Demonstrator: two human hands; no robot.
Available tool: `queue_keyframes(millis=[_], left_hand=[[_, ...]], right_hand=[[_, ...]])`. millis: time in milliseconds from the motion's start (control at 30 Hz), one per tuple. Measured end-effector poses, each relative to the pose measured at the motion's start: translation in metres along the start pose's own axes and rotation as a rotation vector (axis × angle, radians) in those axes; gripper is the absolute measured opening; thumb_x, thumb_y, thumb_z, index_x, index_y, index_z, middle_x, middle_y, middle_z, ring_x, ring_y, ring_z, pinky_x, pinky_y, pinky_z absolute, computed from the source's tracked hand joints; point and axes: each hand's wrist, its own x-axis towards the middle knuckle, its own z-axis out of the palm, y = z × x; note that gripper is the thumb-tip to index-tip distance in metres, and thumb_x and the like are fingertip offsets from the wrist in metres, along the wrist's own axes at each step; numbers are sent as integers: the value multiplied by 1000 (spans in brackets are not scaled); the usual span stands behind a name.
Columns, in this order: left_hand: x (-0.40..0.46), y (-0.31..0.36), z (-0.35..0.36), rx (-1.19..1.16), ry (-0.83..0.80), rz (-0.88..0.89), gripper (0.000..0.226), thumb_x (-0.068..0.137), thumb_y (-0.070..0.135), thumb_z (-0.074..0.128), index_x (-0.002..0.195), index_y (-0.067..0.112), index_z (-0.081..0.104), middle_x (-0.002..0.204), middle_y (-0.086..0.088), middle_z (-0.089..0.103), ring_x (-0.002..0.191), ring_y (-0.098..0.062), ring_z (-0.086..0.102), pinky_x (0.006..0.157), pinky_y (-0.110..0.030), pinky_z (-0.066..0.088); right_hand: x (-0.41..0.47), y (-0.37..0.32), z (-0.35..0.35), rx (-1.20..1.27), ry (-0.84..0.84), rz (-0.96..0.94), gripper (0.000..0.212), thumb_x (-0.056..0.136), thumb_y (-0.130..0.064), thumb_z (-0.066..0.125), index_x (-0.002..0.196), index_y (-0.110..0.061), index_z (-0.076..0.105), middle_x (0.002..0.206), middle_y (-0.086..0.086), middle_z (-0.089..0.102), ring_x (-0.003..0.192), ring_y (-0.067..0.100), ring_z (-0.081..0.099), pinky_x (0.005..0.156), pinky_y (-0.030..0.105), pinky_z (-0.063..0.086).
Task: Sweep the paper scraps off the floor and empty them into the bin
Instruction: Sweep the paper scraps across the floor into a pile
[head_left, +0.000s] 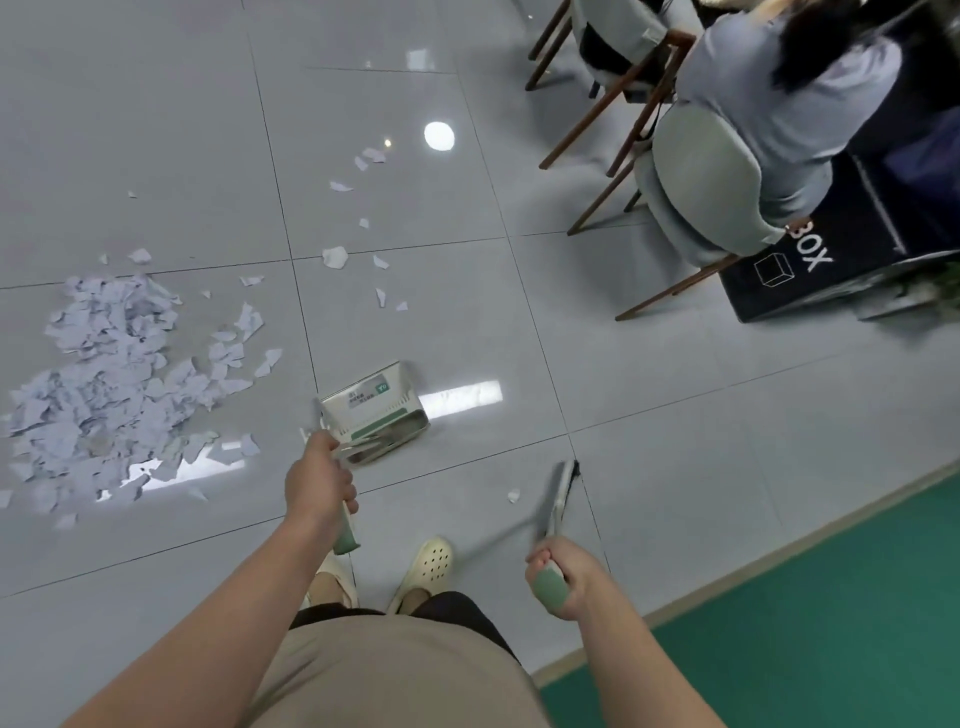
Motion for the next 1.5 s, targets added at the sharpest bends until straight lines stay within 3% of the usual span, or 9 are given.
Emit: queue_keyframes(millis=[200, 300, 500, 567, 700, 867, 1000, 1233, 1500], left_hand=[[-6, -21, 0, -22, 108, 1, 20, 89, 31, 47, 74, 18, 42, 55, 0, 30, 47, -18, 25, 50, -30, 26], [-11, -24, -5, -87, 155, 1, 20, 88, 33, 49, 74, 19, 44, 54, 2, 30, 48, -17, 25, 50, -30, 26], [-32, -25, -1, -171, 215, 53, 14, 86, 29, 52, 81, 17, 47, 53, 2, 29, 46, -17, 24, 50, -28, 26], [-36, -24, 3, -185, 219, 89, 15, 83, 29, 53, 80, 16, 46, 51, 2, 30, 44, -18, 25, 49, -28, 28], [-35, -15, 10, -178, 203, 128, 15, 83, 29, 55, 82, 16, 47, 54, 1, 30, 45, -17, 24, 50, -27, 27], [-16, 16, 25, -152, 152, 185, 21, 83, 33, 53, 85, 12, 51, 59, -6, 38, 47, -21, 29, 53, -32, 32], [9, 57, 47, -109, 76, 177, 27, 84, 35, 52, 92, 10, 56, 82, -16, 53, 52, -23, 33, 53, -33, 33], [39, 140, 82, -92, -50, 150, 20, 93, 28, 47, 78, 16, 43, 48, 0, 35, 49, -21, 28, 50, -31, 27], [71, 183, 78, -3, -108, 93, 20, 91, 29, 48, 75, 16, 48, 55, -3, 35, 49, -22, 29, 50, -28, 30]], right_hand=[[-1, -8, 50, 26, -329, 81, 30, 86, 4, 45, 61, -13, 40, 45, 0, 35, 33, 10, 36, 31, 20, 34], [8, -32, 50, 159, -461, 169, 31, 86, 9, 45, 68, -15, 37, 49, -1, 33, 30, 8, 34, 28, 18, 34], [9, -119, 38, 305, -708, 185, 52, 58, 28, 68, 69, -14, 40, 51, -3, 36, 30, 11, 39, 29, 24, 40], [-6, -144, 41, 287, -703, 101, 54, 60, 24, 67, 74, -17, 35, 59, -8, 29, 32, 8, 36, 32, 18, 39], [-39, -168, 49, 124, -572, -84, 32, 84, 8, 50, 74, -17, 33, 55, -8, 26, 33, 5, 31, 32, 13, 32], [-56, -178, 58, -25, -415, -209, 28, 84, 7, 47, 74, -16, 35, 47, -5, 29, 31, 7, 29, 31, 14, 28], [-59, -195, 76, -23, -323, -263, 25, 86, 9, 44, 76, -13, 37, 48, -3, 32, 31, 7, 31, 31, 13, 30], [-85, -241, 107, 90, -262, -277, 24, 86, 6, 46, 76, -13, 37, 50, -3, 34, 32, 7, 34, 31, 14, 34], [-96, -285, 164, 152, -261, -313, 22, 89, 4, 46, 78, -13, 39, 53, -2, 36, 34, 6, 37, 32, 15, 36]])
